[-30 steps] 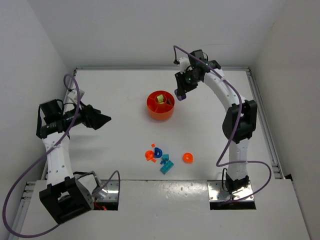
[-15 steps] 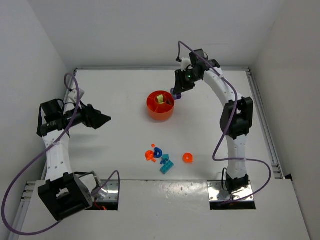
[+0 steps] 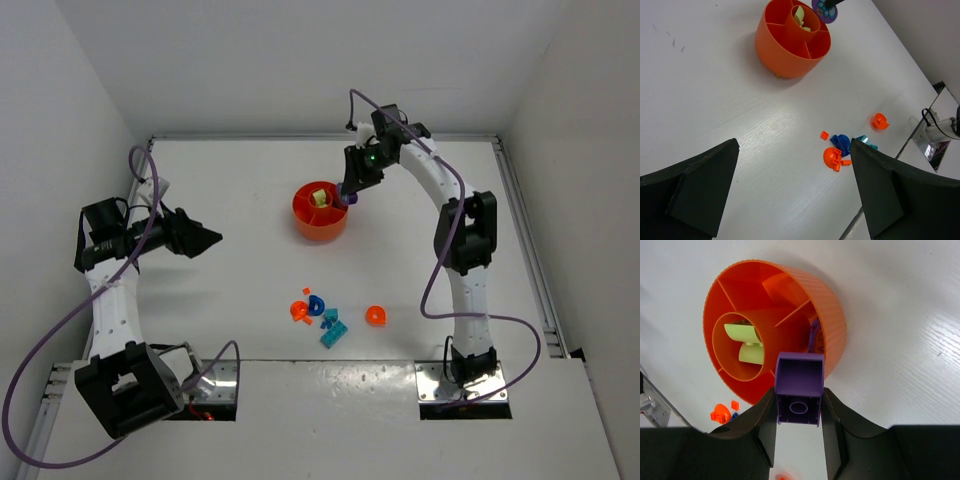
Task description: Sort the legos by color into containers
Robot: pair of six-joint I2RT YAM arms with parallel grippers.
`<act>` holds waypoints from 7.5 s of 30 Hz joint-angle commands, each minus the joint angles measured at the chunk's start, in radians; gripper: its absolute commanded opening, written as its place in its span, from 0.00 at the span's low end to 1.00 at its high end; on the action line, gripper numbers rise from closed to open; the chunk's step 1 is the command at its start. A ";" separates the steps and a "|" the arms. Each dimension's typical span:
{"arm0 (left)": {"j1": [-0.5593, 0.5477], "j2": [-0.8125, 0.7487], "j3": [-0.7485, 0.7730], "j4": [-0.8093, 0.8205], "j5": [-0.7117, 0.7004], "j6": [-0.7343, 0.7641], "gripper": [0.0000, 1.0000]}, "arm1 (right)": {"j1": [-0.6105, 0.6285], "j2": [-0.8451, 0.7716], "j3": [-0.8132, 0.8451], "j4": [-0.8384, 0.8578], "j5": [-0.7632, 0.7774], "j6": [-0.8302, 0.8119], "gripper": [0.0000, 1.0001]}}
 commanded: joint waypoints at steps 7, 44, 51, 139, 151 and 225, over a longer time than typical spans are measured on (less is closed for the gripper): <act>0.010 0.008 -0.001 0.016 0.018 0.010 1.00 | 0.014 0.016 0.053 0.034 -0.058 0.026 0.18; -0.013 -0.069 -0.021 0.043 -0.033 0.010 1.00 | 0.236 -0.663 -0.674 -0.096 0.052 -0.538 0.42; -0.022 -0.110 -0.003 0.138 -0.079 -0.085 1.00 | 0.572 -0.817 -1.056 0.085 0.207 -0.477 0.47; -0.175 -0.145 0.052 0.002 -0.214 0.055 0.97 | 0.330 -0.275 -0.155 0.102 0.431 -0.611 0.46; -1.042 0.035 0.072 -0.081 -0.705 0.022 0.79 | 0.042 -0.705 -0.683 0.281 0.457 -0.190 0.46; -1.240 0.430 0.338 0.298 -1.645 -0.197 0.02 | -0.231 -0.671 -0.735 0.195 0.196 -0.152 0.46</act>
